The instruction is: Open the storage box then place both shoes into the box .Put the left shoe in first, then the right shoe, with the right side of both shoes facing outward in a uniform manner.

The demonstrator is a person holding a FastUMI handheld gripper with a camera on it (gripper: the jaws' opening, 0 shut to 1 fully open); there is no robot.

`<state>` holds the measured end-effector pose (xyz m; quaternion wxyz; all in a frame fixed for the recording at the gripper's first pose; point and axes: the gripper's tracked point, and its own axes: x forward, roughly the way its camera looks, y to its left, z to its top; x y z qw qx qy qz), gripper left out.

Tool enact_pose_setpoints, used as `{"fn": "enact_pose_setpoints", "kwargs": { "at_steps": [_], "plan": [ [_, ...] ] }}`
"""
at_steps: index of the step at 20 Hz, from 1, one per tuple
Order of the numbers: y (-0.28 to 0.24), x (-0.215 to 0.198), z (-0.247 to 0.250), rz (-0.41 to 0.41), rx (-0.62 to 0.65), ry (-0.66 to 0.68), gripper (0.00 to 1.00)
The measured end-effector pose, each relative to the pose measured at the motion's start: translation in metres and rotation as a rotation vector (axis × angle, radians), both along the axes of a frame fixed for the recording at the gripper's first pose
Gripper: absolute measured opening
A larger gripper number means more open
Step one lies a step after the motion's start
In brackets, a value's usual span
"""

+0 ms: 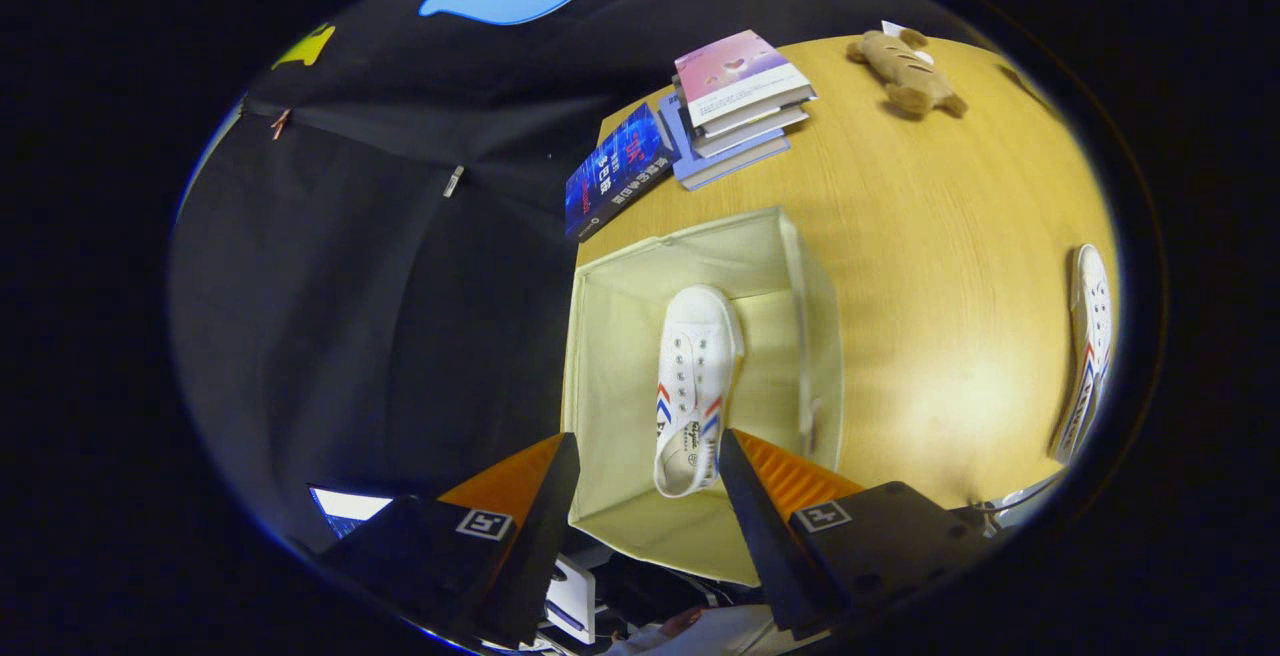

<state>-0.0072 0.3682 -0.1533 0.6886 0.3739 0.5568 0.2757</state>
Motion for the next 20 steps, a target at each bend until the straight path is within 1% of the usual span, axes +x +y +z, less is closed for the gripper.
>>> {"fn": "enact_pose_setpoints", "kwargs": {
  "at_steps": [3, 6, 11, 13, 15, 17, 20],
  "plan": [
    [-0.054, 0.005, -0.009, -0.061, -0.045, -0.029, 0.86],
    [-0.116, 0.011, -0.023, -0.149, -0.102, -0.049, 0.86],
    [-0.227, 0.012, -0.075, -0.282, -0.245, -0.039, 0.86],
    [-0.277, 0.004, -0.106, -0.302, -0.339, -0.024, 0.86],
    [-0.315, -0.004, -0.138, -0.313, -0.428, -0.003, 0.86],
    [-0.342, -0.013, -0.168, -0.312, -0.489, 0.026, 0.87],
    [-0.365, -0.024, -0.212, -0.281, -0.558, 0.078, 0.87]
  ]
}}
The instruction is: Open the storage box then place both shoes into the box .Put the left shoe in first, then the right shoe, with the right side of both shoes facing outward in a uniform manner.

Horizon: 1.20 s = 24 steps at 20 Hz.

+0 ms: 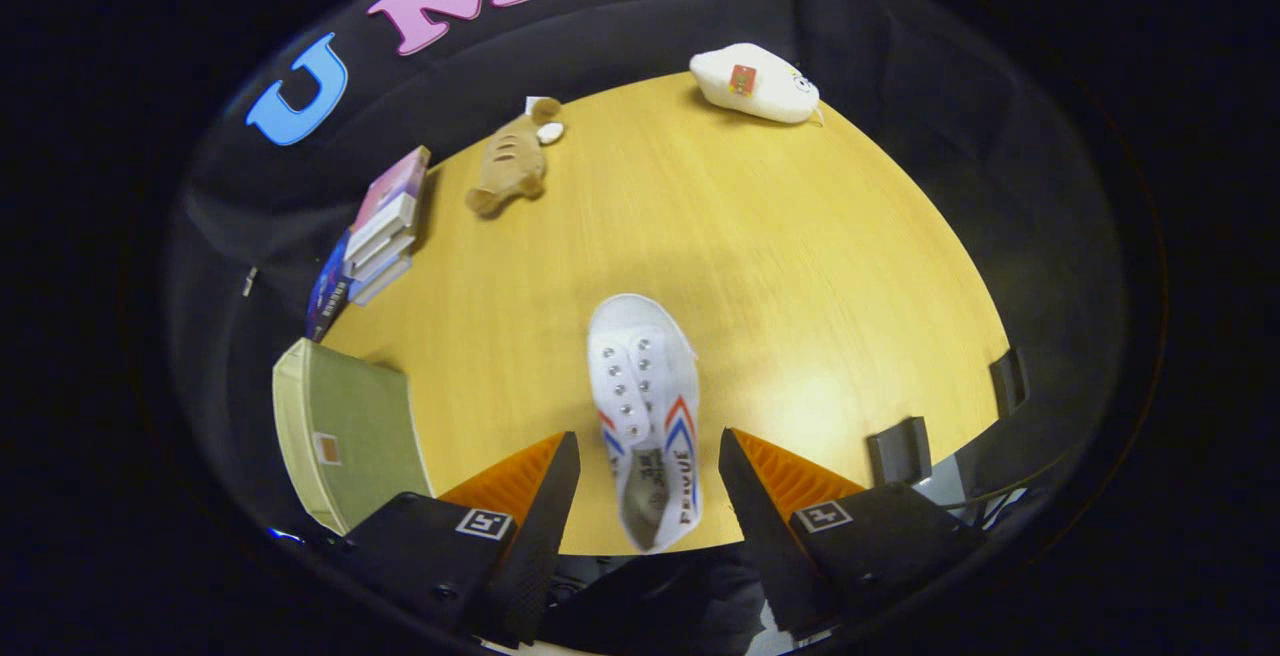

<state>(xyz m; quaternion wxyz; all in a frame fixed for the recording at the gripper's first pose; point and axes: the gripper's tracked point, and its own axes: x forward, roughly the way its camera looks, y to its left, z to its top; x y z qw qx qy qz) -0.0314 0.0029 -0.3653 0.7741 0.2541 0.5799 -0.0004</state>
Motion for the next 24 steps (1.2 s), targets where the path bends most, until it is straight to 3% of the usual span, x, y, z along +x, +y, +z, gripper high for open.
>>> {"fn": "enact_pose_setpoints", "kwargs": {
  "at_steps": [6, 14, 16, 18, 19, 24],
  "plan": [
    [0.003, -0.008, -0.064, 0.052, -0.022, 0.106, 0.84],
    [0.034, 0.006, -0.083, 0.125, 0.014, 0.122, 0.79],
    [0.037, -0.001, -0.083, 0.136, 0.010, 0.147, 0.52],
    [0.029, 0.008, -0.080, 0.117, 0.025, 0.150, 0.33],
    [0.028, 0.008, -0.078, 0.113, 0.044, 0.144, 0.17],
    [0.032, 0.011, -0.049, 0.034, 0.161, 0.118, 0.12]
  ]
}}
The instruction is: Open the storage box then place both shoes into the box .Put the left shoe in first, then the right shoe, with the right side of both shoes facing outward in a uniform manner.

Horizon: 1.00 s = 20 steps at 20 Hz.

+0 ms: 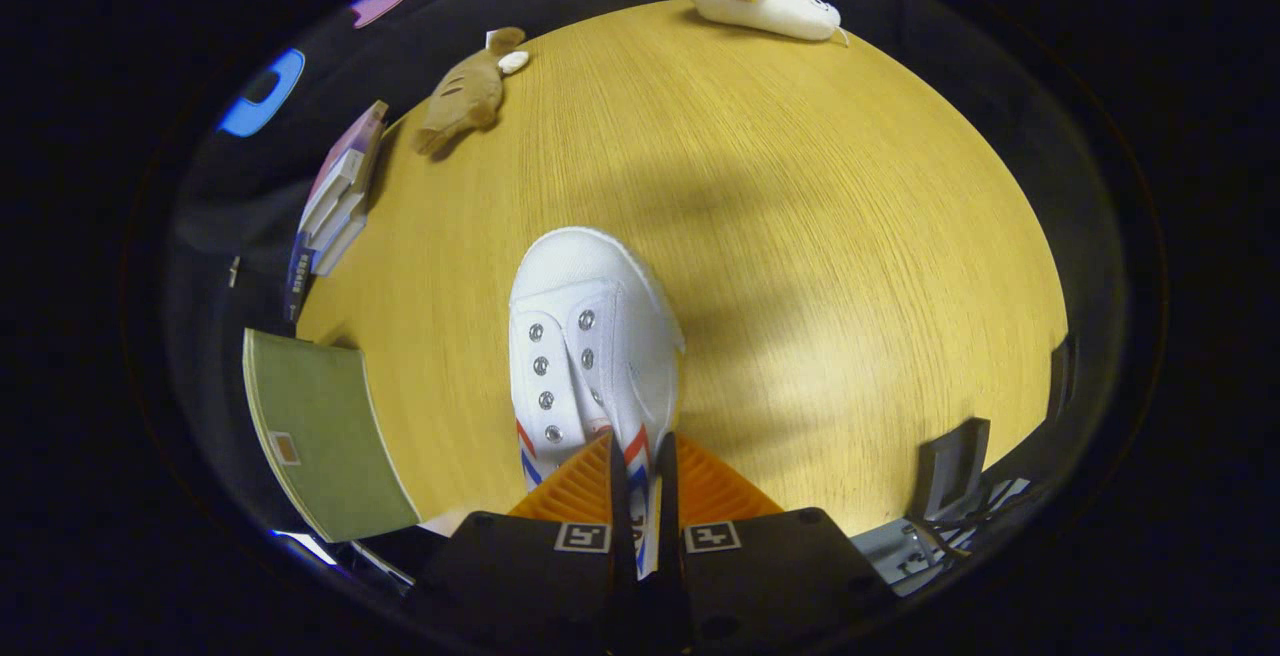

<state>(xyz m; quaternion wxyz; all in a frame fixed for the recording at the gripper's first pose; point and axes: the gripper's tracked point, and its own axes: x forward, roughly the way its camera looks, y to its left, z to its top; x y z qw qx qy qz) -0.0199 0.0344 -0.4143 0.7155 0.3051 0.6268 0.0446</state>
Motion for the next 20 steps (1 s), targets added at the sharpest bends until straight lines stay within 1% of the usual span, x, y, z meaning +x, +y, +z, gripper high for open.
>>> {"fn": "enact_pose_setpoints", "kwargs": {
  "at_steps": [2, 4, 9, 15, 20],
  "plan": [
    [0.003, 0.006, 0.025, -0.026, 0.042, -0.034, 0.12],
    [0.009, 0.013, 0.054, -0.035, 0.081, -0.067, 0.12],
    [0.041, 0.030, 0.130, -0.035, 0.188, -0.131, 0.12],
    [0.104, 0.042, 0.212, 0.028, 0.298, -0.191, 0.12],
    [0.170, 0.048, 0.251, 0.101, 0.349, -0.217, 0.12]
  ]
}}
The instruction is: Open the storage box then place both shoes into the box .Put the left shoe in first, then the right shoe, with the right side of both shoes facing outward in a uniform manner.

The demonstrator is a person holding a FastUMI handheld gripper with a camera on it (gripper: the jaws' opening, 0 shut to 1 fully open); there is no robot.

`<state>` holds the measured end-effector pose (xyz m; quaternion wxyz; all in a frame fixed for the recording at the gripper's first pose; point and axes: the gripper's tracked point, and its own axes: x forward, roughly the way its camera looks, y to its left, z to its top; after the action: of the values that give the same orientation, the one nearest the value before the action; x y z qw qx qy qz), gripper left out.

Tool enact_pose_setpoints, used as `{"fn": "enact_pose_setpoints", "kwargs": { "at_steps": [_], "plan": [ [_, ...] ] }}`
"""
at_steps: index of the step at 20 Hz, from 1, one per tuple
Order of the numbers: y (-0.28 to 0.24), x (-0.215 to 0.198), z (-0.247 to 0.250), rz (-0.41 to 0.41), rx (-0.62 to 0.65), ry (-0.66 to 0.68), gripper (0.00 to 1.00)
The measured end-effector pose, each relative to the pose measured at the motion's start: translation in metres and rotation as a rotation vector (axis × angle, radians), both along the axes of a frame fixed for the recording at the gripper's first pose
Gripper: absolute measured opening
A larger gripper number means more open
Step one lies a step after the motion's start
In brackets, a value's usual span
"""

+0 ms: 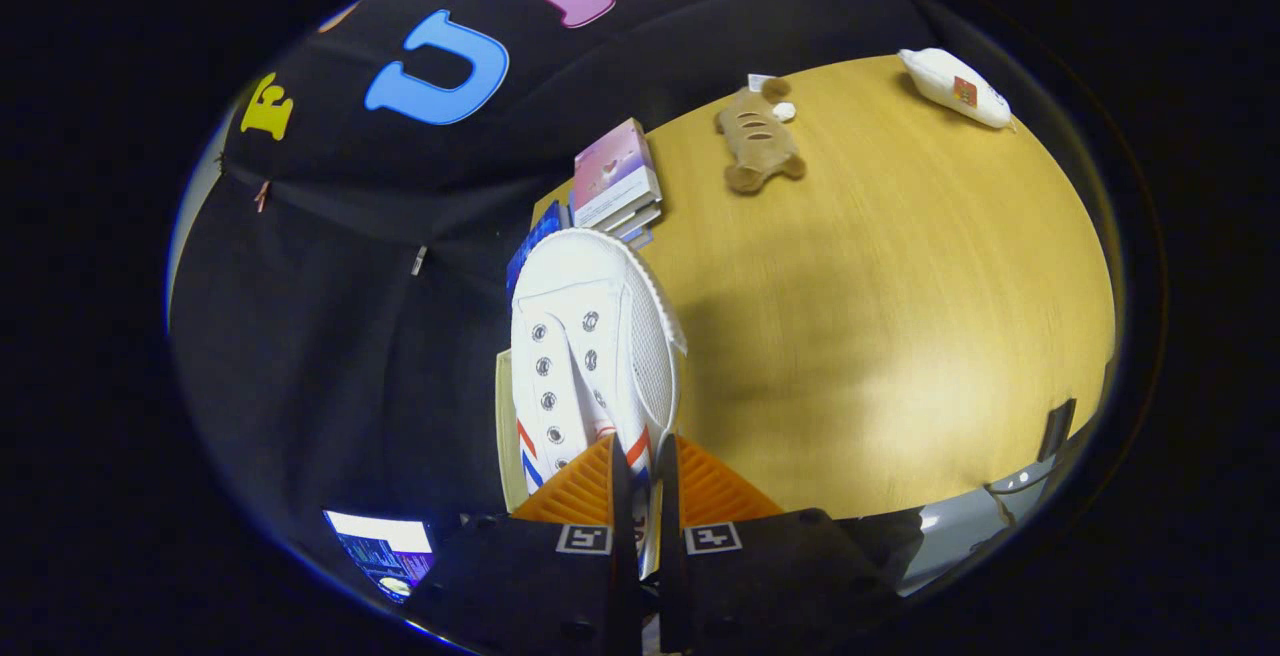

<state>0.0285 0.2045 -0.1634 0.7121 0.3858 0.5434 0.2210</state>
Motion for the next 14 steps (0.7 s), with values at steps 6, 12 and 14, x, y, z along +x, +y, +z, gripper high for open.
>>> {"fn": "enact_pose_setpoints", "kwargs": {
  "at_steps": [6, 12, 14],
  "plan": [
    [0.088, -0.007, 0.010, 0.112, 0.021, 0.006, 0.12],
    [0.139, -0.015, -0.005, 0.165, -0.027, 0.026, 0.12],
    [0.141, -0.016, -0.017, 0.175, -0.073, 0.033, 0.12]
  ]
}}
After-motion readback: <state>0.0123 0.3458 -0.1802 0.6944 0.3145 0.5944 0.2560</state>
